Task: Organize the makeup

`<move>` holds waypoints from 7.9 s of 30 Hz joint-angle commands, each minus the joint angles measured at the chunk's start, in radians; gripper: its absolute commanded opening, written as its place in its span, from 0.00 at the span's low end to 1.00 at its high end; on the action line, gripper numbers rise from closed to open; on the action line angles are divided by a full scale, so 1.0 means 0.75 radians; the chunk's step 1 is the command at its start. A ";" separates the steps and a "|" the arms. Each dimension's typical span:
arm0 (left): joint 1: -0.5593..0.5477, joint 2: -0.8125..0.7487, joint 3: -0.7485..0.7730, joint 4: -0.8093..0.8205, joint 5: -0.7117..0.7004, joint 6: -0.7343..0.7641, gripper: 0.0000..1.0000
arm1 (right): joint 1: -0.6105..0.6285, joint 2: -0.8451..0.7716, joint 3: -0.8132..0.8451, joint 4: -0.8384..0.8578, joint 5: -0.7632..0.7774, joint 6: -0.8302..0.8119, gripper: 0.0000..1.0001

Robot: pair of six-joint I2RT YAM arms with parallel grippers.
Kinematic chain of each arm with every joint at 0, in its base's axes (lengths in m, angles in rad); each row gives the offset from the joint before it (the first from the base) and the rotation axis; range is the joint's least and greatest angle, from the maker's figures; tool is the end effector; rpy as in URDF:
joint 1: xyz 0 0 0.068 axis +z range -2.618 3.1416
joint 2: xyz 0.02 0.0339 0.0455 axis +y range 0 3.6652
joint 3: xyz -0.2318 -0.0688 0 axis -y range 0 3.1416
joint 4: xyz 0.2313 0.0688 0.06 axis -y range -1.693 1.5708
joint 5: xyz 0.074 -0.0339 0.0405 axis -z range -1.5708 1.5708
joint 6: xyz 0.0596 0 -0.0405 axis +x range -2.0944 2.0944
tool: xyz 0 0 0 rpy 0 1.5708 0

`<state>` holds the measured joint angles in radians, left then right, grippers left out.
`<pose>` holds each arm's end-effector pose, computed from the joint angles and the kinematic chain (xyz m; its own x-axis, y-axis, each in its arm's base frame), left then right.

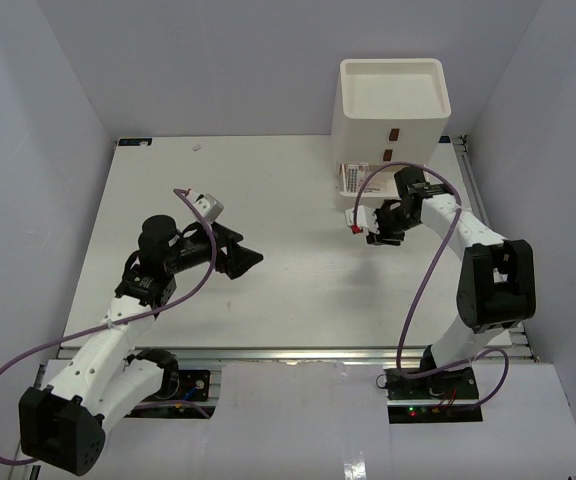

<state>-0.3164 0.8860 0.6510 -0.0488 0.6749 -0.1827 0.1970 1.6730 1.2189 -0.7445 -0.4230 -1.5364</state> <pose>0.2051 -0.1063 0.2638 -0.4094 -0.0152 -0.9122 0.7511 0.5620 -0.3465 0.3134 0.0875 0.1770 0.2933 -0.8708 -0.3947 -0.9241 -0.1525 -0.3503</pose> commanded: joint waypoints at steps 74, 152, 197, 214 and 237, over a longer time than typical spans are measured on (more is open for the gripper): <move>0.003 0.015 0.008 -0.049 -0.127 0.026 0.98 | 0.212 0.528 0.421 1.264 0.583 1.579 0.08; 0.002 0.030 0.009 -0.049 -0.106 0.019 0.98 | -0.083 0.345 0.039 1.351 0.819 1.914 0.90; 0.002 0.044 0.012 -0.054 -0.115 0.020 0.98 | -0.014 0.223 0.024 1.353 0.534 0.855 0.47; 0.003 0.040 0.014 -0.055 -0.108 0.021 0.98 | 0.058 0.114 0.021 1.333 0.579 0.868 0.94; 0.003 0.014 0.014 -0.049 -0.093 0.016 0.98 | -0.067 0.085 0.149 0.106 0.010 0.065 0.12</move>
<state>-0.3161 0.9171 0.6498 -0.0902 0.5847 -0.1730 0.1333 1.7283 1.3022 -0.6074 -0.5357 -1.3766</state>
